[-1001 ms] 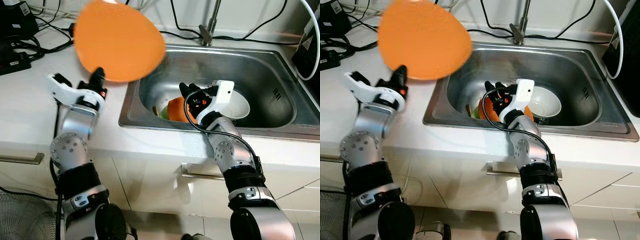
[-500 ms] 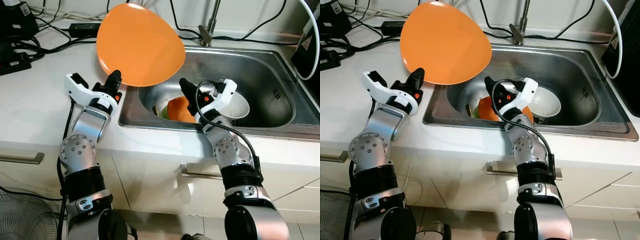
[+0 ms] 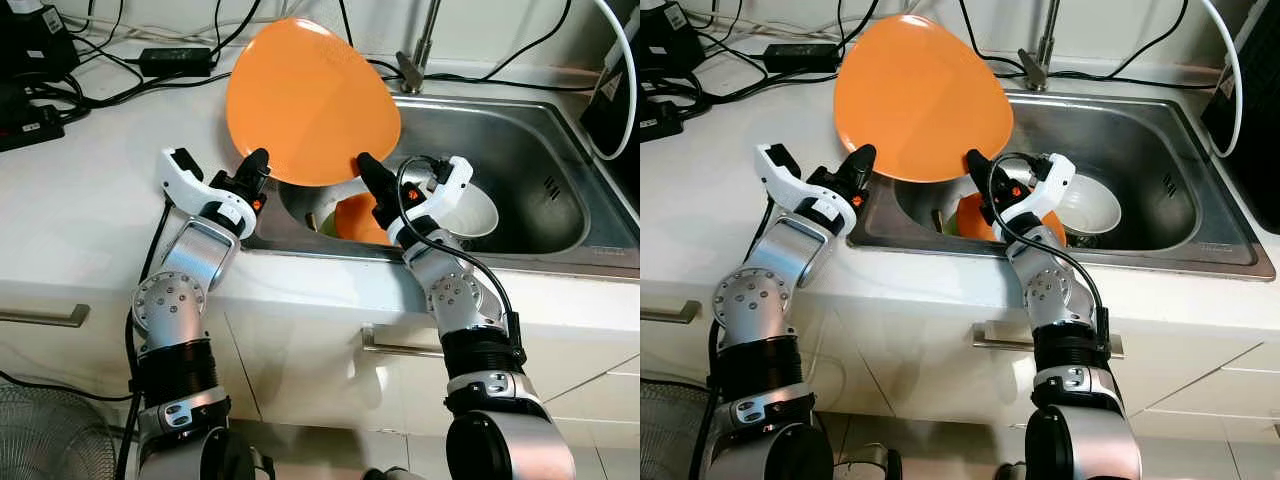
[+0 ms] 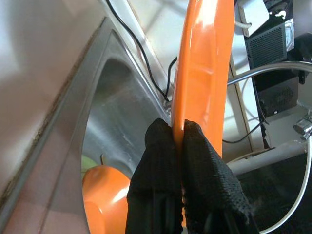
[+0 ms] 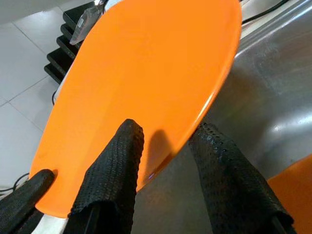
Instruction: Kitchen organization
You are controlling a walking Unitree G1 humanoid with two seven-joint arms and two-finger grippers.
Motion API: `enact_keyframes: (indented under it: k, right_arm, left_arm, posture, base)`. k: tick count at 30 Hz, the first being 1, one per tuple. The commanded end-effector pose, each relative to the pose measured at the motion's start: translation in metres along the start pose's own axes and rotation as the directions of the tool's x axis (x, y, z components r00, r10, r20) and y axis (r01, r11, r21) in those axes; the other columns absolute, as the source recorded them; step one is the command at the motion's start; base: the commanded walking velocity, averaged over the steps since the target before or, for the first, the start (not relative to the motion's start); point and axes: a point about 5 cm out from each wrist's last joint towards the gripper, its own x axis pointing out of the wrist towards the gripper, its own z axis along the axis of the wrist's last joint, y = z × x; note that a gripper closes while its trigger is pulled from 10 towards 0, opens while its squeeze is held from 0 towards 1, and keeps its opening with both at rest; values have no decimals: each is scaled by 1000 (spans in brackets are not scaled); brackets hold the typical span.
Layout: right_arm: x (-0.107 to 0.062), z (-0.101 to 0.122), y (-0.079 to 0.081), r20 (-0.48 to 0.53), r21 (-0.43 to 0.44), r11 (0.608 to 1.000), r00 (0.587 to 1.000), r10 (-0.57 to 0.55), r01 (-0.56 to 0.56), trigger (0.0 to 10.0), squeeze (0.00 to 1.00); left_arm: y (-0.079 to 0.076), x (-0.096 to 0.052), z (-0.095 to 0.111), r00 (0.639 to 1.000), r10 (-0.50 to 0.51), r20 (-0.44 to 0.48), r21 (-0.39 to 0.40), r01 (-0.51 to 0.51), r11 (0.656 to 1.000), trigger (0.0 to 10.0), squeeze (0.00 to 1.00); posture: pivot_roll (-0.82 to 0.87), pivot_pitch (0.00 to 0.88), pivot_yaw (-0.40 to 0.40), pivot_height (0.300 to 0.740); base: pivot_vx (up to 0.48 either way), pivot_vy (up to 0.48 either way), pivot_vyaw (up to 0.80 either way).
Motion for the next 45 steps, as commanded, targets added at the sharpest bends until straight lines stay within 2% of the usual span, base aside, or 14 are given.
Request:
enact_keyframes:
  k: [1,19,20,21,36,42,43,44,45]
  right_arm:
    - [3,8,5,20,0,1000,1000,16,-16,10000,0]
    - [4,15,3,54,8,1000,998,-13,13,10000,0]
    - [4,15,3,56,8,1000,998,-14,14,2314,0]
    - [5,15,3,57,8,1000,998,-15,15,0,0]
    - [6,17,4,65,26,1000,998,-12,10,0,0]
    - [8,19,6,77,44,999,997,-3,0,0,0]
    - [8,19,6,77,44,999,997,-3,0,0,0]
    - [9,19,6,77,45,999,997,-4,0,0,0]
    - [9,19,6,79,48,999,997,-4,0,0,0]
  left_arm:
    - [-18,-2,-7,995,-100,-10,-24,99,995,10000,0]
    - [-16,-3,-14,992,-96,-81,-4,96,995,10000,0]
    - [-15,-3,-15,992,-88,-89,2,88,996,10000,0]
    - [-14,-3,-16,992,-82,-95,7,83,997,10000,0]
    - [-14,-3,-17,990,-81,-115,29,85,996,10000,0]
    - [-11,0,-22,985,-23,-172,186,56,981,10000,0]
    - [-11,0,-22,985,-23,-172,186,56,981,10000,0]
    - [-13,0,-24,983,-28,-183,216,68,974,10000,1000]
    - [-13,1,-25,983,-21,-184,258,68,964,10000,1000]
  posture:
    - [58,62,2,718]
    - [57,70,0,718]
    - [58,72,0,718]
    - [58,71,0,718]
    - [58,76,-1,718]
    - [55,75,1,718]
    - [55,75,1,718]
    - [56,75,1,718]
    - [57,76,2,718]
  base:
    - [0,0,0]
    - [0,0,0]
    - [0,0,0]
    - [0,0,0]
    - [0,0,0]
    - [0,0,0]
    - [0,0,0]
    - [0,0,0]
    - [0,0,0]
